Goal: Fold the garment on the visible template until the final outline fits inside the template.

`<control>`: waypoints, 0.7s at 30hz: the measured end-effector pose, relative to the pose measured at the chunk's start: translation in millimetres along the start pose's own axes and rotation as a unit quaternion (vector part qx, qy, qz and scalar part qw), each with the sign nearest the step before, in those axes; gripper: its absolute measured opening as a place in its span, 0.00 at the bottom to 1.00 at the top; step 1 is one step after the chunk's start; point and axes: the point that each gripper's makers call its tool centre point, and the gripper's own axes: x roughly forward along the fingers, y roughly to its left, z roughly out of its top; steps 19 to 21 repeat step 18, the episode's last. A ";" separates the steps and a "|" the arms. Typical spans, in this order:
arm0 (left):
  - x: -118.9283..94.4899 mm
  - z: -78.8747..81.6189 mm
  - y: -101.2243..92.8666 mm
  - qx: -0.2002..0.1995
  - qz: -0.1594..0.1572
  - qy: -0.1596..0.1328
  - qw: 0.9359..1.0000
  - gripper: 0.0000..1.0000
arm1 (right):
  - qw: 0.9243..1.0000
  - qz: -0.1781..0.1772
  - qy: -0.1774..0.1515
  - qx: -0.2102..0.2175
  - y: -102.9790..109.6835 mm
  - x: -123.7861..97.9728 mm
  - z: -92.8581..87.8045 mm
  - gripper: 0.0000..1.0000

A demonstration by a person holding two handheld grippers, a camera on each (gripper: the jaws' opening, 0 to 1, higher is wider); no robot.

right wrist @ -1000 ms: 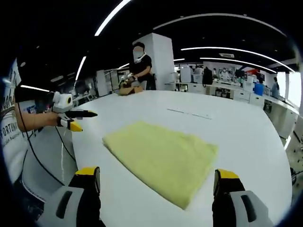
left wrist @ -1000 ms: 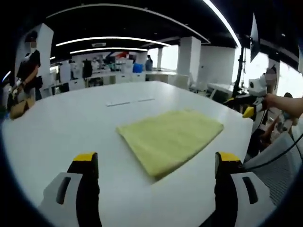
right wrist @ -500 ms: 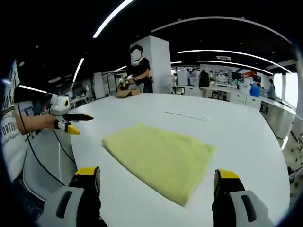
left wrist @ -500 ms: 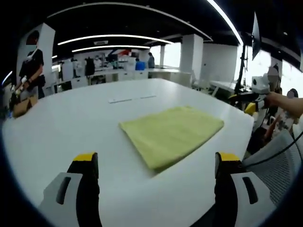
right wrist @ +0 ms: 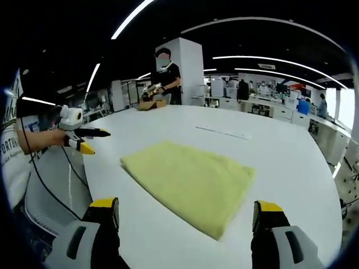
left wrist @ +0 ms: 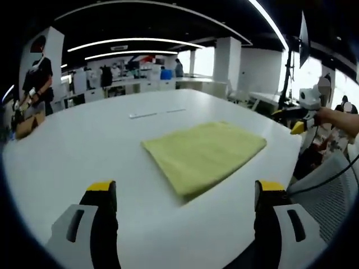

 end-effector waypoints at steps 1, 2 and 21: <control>-0.4 -0.1 -0.3 -0.001 0.000 0.000 1.000 0.99 | 1.000 0.000 0.000 0.000 0.1 0.3 -0.1 0.98; -0.6 -0.3 -0.4 -0.002 0.000 0.001 1.000 0.99 | 1.000 0.000 0.001 -0.001 0.0 0.6 -0.2 0.98; 0.6 -5.4 -4.8 -0.006 -0.005 0.007 1.000 0.99 | 1.000 -0.003 0.017 -0.004 -0.7 0.5 -7.6 0.98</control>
